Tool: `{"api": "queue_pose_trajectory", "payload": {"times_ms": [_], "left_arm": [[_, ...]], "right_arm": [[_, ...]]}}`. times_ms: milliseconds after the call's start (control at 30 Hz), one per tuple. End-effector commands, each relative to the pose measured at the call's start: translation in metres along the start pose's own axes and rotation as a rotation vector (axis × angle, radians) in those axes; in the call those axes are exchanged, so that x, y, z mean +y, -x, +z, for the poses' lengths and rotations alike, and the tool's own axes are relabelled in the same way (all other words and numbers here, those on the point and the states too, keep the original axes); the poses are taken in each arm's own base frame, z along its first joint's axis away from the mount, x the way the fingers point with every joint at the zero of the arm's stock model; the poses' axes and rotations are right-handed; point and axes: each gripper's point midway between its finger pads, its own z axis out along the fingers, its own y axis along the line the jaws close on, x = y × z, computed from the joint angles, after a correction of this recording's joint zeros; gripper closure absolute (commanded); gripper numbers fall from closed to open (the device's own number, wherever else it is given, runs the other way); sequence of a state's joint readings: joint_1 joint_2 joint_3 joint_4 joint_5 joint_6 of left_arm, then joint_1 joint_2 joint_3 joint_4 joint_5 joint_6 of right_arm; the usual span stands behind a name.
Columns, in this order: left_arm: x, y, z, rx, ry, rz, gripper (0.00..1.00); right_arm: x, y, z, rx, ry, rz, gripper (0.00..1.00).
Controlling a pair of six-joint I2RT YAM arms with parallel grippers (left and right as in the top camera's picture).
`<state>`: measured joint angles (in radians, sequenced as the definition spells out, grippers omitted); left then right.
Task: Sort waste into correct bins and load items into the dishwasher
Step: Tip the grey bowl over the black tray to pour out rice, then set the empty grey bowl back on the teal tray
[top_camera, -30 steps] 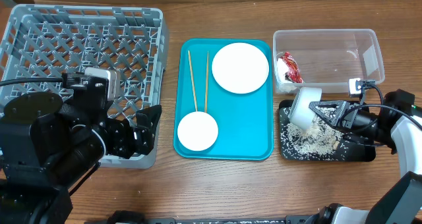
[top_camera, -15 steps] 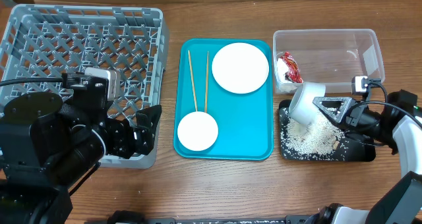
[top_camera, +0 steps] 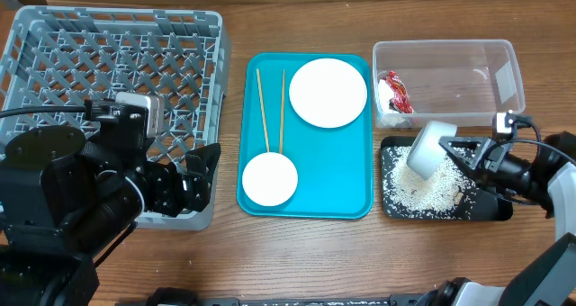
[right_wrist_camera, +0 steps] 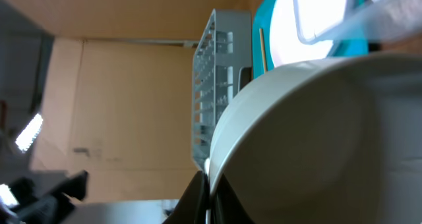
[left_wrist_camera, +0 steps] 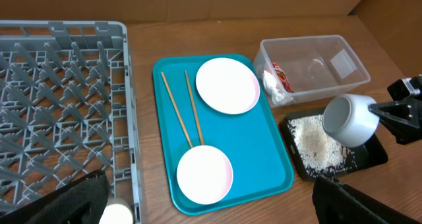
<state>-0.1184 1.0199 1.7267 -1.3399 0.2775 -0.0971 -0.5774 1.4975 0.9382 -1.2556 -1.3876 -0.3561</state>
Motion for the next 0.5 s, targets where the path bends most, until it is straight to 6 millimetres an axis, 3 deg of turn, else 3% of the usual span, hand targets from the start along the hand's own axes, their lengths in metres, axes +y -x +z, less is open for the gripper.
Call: {"api": "queue_pose_trajectory", "payload": {"times_ms": [0, 67, 133, 167, 233, 300, 367, 467], "left_arm": [[-0.003, 0.001, 0.000, -0.001, -0.014, 0.011, 0.00], [-0.003, 0.001, 0.000, -0.001, -0.014, 0.011, 0.00], [-0.003, 0.001, 0.000, -0.001, -0.014, 0.011, 0.00], [-0.003, 0.001, 0.000, -0.001, -0.014, 0.011, 0.00], [-0.003, 0.001, 0.000, -0.001, -0.014, 0.011, 0.00], [-0.003, 0.001, 0.000, -0.001, -0.014, 0.011, 0.00], [-0.003, 0.001, 0.000, -0.001, -0.014, 0.011, 0.00], [-0.003, 0.001, 0.000, -0.001, -0.014, 0.011, 0.00]], "right_arm": [[0.016, -0.002, -0.002, -0.029, 0.074, -0.140, 0.96], [-0.002, 0.000, -0.002, -0.007, -0.009, -0.125, 0.96], [0.005, -0.002, -0.002, -0.012, 0.024, -0.080, 0.96], [0.012, -0.005, -0.001, -0.014, 0.051, -0.137, 0.96], [0.007, -0.006, 0.000, 0.002, 0.022, -0.252, 0.96], [-0.001, -0.005, 0.000, 0.013, -0.014, -0.083, 0.96], [0.003, -0.011, 0.002, 0.028, -0.011, -0.118, 0.96], [-0.014, -0.011, 0.002, 0.068, -0.122, -0.122, 0.96]]}}
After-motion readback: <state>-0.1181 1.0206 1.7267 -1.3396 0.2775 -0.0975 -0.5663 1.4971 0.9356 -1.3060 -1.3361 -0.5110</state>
